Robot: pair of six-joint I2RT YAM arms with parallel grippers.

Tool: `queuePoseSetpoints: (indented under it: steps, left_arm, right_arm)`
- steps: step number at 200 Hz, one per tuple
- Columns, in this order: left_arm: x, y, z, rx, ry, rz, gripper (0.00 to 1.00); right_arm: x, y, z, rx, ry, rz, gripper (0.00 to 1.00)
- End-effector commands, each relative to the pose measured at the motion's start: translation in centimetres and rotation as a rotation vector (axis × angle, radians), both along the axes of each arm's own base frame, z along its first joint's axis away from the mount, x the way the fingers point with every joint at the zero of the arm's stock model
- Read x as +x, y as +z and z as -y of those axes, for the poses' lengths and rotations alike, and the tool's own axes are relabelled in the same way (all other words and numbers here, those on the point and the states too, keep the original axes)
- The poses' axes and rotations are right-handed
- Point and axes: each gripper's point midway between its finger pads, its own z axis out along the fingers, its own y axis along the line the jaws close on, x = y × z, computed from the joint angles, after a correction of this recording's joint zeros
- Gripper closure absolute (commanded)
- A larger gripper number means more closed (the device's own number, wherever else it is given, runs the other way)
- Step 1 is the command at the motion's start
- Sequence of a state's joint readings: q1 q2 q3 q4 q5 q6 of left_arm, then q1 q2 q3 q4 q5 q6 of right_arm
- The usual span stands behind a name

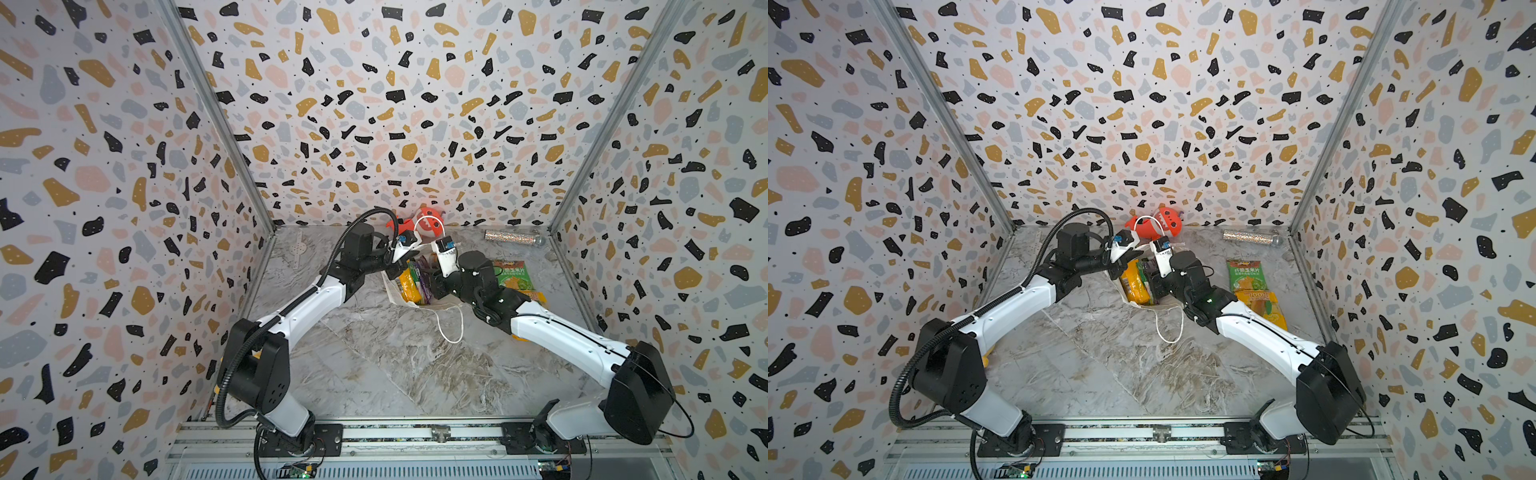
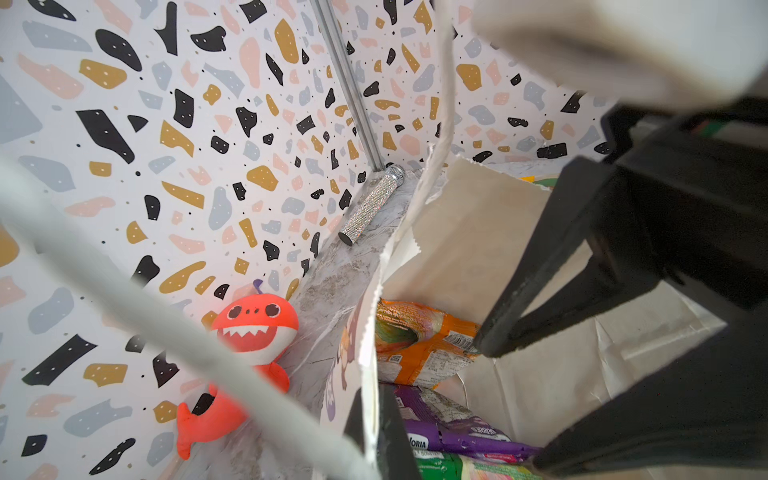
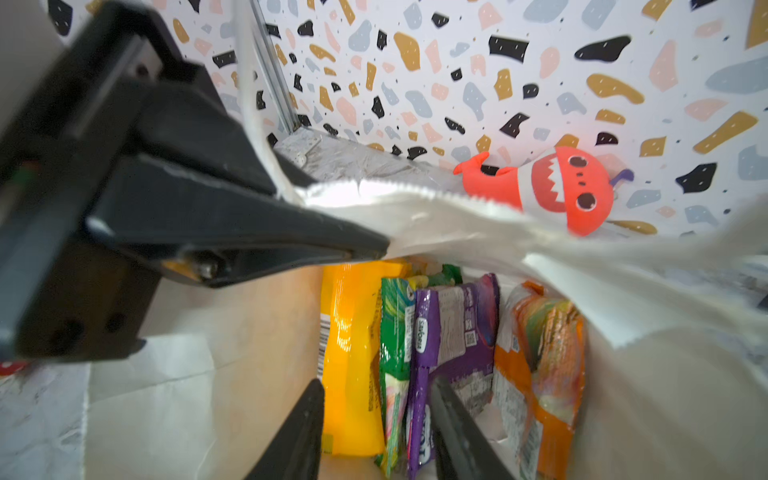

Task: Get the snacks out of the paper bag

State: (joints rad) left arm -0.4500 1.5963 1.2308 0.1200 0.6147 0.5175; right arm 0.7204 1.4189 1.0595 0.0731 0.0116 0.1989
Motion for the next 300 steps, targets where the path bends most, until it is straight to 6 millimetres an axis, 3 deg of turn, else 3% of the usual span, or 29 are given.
queuePoseSetpoints:
  steps: [1,33,198,212,244,300]
  left_arm:
    - [-1.6,2.2,0.8,-0.03,-0.075,0.087,1.0]
    - [-1.8,2.2,1.0,-0.027,-0.083,0.095,1.0]
    - [-1.8,2.2,1.1,-0.022,-0.078,0.114,1.0]
    - [-1.8,2.2,1.1,-0.023,-0.077,0.114,1.0]
    - [-1.7,2.2,1.0,-0.021,-0.071,0.114,1.0]
    - [-1.5,2.2,0.9,-0.018,-0.06,0.117,1.0]
  right_arm:
    - [-0.1,-2.3,0.2,-0.061,-0.008,-0.036,0.6]
    - [0.7,-4.5,-0.3,-0.094,-0.029,-0.061,0.63]
    - [7.0,-9.3,-2.6,-0.171,-0.143,-0.116,0.61]
    - [7.4,-9.8,-2.6,-0.18,-0.153,-0.129,0.66]
    - [7.8,-9.2,-2.4,-0.169,-0.162,-0.118,0.89]
    - [6.7,-4.9,-1.9,-0.118,-0.144,-0.061,0.99]
